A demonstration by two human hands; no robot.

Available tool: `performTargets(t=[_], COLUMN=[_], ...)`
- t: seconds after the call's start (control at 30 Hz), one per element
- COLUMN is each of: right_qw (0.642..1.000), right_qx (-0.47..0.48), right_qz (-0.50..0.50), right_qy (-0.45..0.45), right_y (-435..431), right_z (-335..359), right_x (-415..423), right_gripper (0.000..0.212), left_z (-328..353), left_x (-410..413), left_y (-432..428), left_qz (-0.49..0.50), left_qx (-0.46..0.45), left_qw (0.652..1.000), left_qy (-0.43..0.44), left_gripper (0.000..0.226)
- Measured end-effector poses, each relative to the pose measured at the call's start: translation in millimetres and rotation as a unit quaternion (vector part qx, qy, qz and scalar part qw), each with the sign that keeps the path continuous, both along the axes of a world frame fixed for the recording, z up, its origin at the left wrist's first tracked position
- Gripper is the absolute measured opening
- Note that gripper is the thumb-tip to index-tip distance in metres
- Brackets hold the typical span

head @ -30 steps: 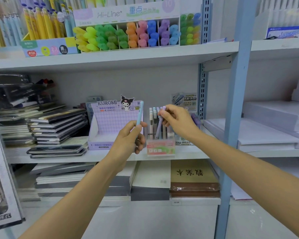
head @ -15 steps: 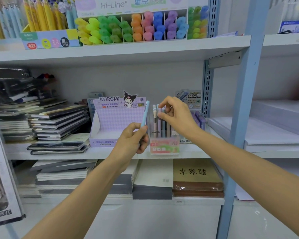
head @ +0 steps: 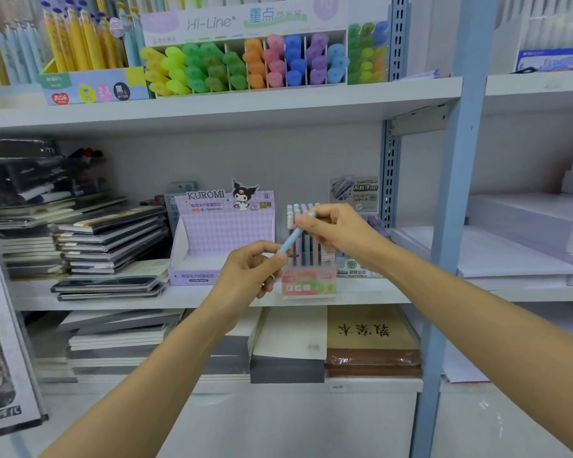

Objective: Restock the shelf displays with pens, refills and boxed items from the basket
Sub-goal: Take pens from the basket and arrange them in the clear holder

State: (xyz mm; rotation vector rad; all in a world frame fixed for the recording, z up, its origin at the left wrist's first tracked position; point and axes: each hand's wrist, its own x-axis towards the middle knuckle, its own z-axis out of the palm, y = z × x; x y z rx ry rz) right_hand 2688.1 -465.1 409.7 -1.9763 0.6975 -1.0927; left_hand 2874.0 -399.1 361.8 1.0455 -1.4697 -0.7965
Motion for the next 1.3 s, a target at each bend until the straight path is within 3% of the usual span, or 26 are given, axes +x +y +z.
performTargets(t=[0.1, 0.27, 0.4, 0.53, 0.67, 0.77, 0.97, 1.03, 1.13, 1.2, 1.3], right_qw=[0.998, 0.976, 0.982, 0.99, 0.999, 0.998, 0.991, 0.98, 0.952, 0.95, 0.958], right_qx=[0.026, 0.091, 0.089, 0.071, 0.018, -0.045, -0.098, -0.095, -0.116, -0.136, -0.15], right_qz=[0.012, 0.043, 0.078, 0.086, 0.048, -0.017, -0.033, -0.08, -0.166, -0.197, -0.204], right_qy=[-0.06, -0.196, -0.146, -0.084, -0.007, -0.037, -0.08, -0.158, -0.23, -0.201, -0.134], right_y=[3.8, 10.5, 19.1, 23.6, 26.9, 32.0, 32.8, 24.8, 8.9, -1.0, -9.8], right_z=[-1.3, -1.7, -11.4, -19.4, -12.9, 1.6, 15.8, 21.6, 25.4, 18.2, 1.0], right_x=[-8.3, -18.8, -22.9, -24.1, -25.9, -19.1, -5.8, -10.9, -23.5, -26.4, -20.9], right_gripper=[0.019, 0.013, 0.014, 0.015, 0.031, 0.045, 0.016, 0.017, 0.012, 0.011, 0.01], left_z=[7.4, 15.6, 21.0, 25.1, 23.0, 18.3, 8.6, 0.3, -18.1, -31.4, -39.5], left_x=[-1.9, -9.3, -22.4, -30.7, -37.0, -37.6, -40.8, -34.1, -21.1, -14.1, -9.1], left_y=[4.6, 11.1, 16.7, 17.5, 14.5, 9.2, 1.5, -2.7, -5.3, -7.8, -11.3], left_qz=[0.014, 0.045, 0.039, 0.034, 0.067, 0.106, 0.139, 0.17, 0.173, 0.159, 0.166], left_qx=[-0.008, -0.027, -0.068, -0.101, -0.145, -0.181, -0.206, -0.199, -0.167, -0.171, -0.185], left_qw=[1.0, 0.99, 0.971, 0.97, 0.978, 0.977, 0.96, 0.934, 0.864, 0.831, 0.813], left_qy=[0.013, 0.134, 0.225, 0.22, 0.136, 0.045, -0.128, -0.242, -0.441, -0.506, -0.527], left_gripper=[0.011, 0.019, 0.012, 0.016, 0.008, 0.006, 0.009, 0.029, 0.058, 0.068, 0.074])
